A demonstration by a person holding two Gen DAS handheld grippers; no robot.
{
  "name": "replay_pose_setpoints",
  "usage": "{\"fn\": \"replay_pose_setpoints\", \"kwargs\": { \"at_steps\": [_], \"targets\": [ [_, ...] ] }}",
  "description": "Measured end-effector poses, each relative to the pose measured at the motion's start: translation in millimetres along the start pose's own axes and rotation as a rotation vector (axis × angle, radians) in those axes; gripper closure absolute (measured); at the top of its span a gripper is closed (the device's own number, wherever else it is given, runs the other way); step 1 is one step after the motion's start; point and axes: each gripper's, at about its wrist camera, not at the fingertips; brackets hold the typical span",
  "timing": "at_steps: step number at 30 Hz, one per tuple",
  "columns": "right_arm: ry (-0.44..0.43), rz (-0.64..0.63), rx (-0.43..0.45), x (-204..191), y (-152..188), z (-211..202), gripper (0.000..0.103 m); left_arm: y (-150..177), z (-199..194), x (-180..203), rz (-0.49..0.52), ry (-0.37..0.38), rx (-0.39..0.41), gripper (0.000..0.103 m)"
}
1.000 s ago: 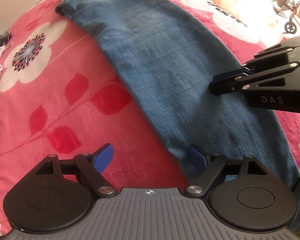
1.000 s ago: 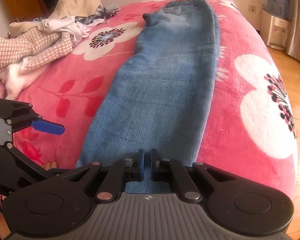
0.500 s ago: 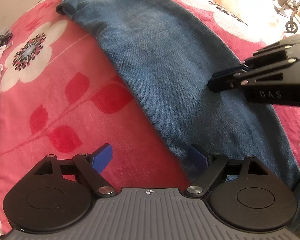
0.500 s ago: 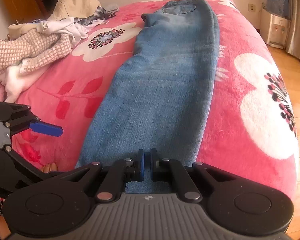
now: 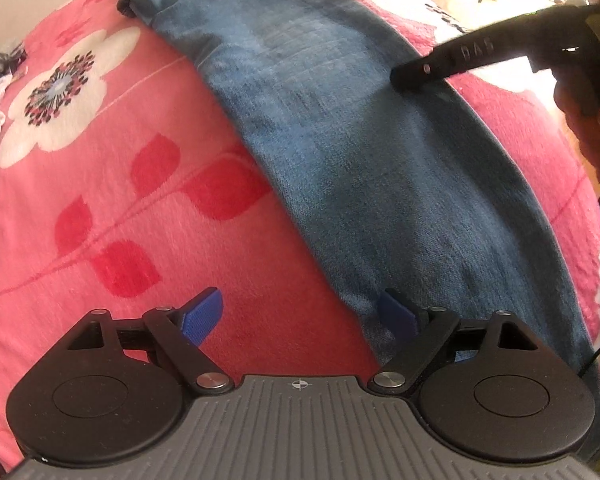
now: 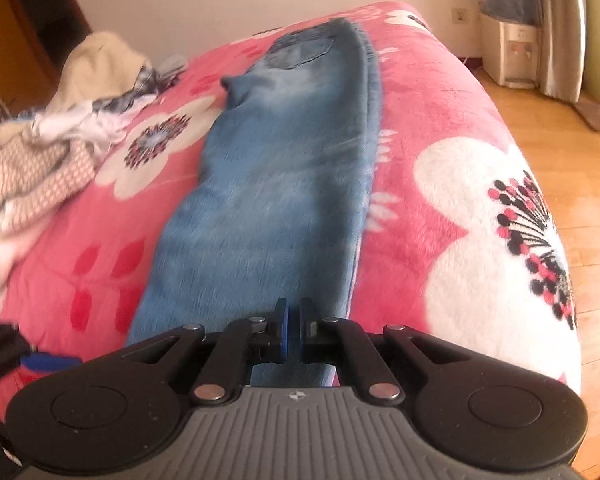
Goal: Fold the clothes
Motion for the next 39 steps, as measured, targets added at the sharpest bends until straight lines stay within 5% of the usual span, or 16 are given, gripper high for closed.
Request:
{"fn": "replay_pose_setpoints", "kwargs": {
  "at_steps": [15,26,39],
  "targets": [
    [-0.063,0.108,-0.012,8.5,7.0,-0.2,0.098,-0.6,9.0,-23.8,-0.147,0.105,-0.054,0.012],
    [-0.256,0.335,-0.179,7.1,64.3,-47.5,0.076,-0.2,9.8,-28.8,-0.202,0.148,-0.077,0.012],
    [-0.262,0.385,-0.446,-10.2,110.4,-77.7,0.058,-0.7,12.8,-36.0,-0.244,0.175,-0.091,0.011]
  ]
}}
Point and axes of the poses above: each gripper's, at about its wrist camera, not at the fingertips, and z roughly the way its jaws point, x to its right, y to its underside, and after that the axes turned 8 degrees about -z, right-handed
